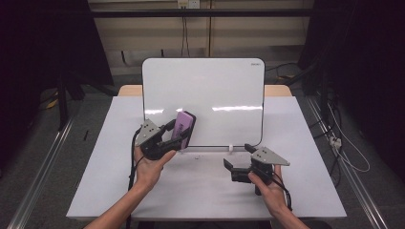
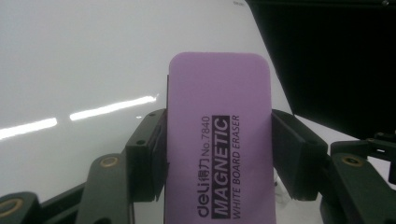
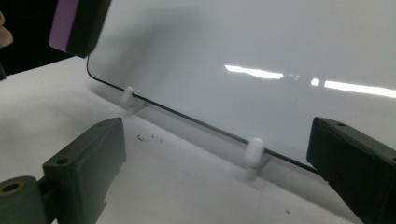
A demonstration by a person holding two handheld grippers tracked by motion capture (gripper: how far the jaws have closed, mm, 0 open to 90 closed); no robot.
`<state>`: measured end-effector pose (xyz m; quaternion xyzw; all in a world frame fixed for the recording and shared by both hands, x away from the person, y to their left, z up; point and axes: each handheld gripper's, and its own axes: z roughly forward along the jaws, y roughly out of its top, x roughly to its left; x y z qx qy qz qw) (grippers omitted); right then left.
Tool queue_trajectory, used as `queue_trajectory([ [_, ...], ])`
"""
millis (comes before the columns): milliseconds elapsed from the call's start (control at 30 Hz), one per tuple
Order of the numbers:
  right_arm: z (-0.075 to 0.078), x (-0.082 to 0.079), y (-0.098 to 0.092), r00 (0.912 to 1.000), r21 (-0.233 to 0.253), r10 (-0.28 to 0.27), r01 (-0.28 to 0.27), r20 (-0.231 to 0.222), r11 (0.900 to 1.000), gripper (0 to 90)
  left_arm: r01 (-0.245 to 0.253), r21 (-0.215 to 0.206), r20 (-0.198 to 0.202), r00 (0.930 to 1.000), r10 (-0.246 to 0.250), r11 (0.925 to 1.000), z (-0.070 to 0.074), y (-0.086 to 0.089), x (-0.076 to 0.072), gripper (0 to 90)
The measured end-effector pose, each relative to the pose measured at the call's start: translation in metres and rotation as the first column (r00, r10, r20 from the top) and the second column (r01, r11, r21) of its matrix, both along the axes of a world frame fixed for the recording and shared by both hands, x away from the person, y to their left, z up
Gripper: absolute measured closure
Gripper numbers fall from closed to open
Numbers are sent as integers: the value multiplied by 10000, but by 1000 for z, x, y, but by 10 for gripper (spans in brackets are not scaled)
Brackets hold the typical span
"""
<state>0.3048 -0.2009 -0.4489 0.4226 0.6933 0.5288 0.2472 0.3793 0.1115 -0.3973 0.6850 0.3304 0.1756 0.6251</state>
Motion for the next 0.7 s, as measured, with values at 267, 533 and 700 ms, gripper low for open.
queue_trajectory([
  [267,5,2,23,9948,364,627,-658,805,9972,37,35,-335,-65,10000,-37,9994,-1,-6,-5,412],
  [533,10,6,38,9897,1117,901,-1025,1109,9884,35,-150,-837,-327,9994,123,9964,0,-9,-8,412],
  [700,16,7,45,9882,1543,959,-1139,1194,9814,35,-268,-1112,-450,9987,220,9934,2,-13,-9,412],
])
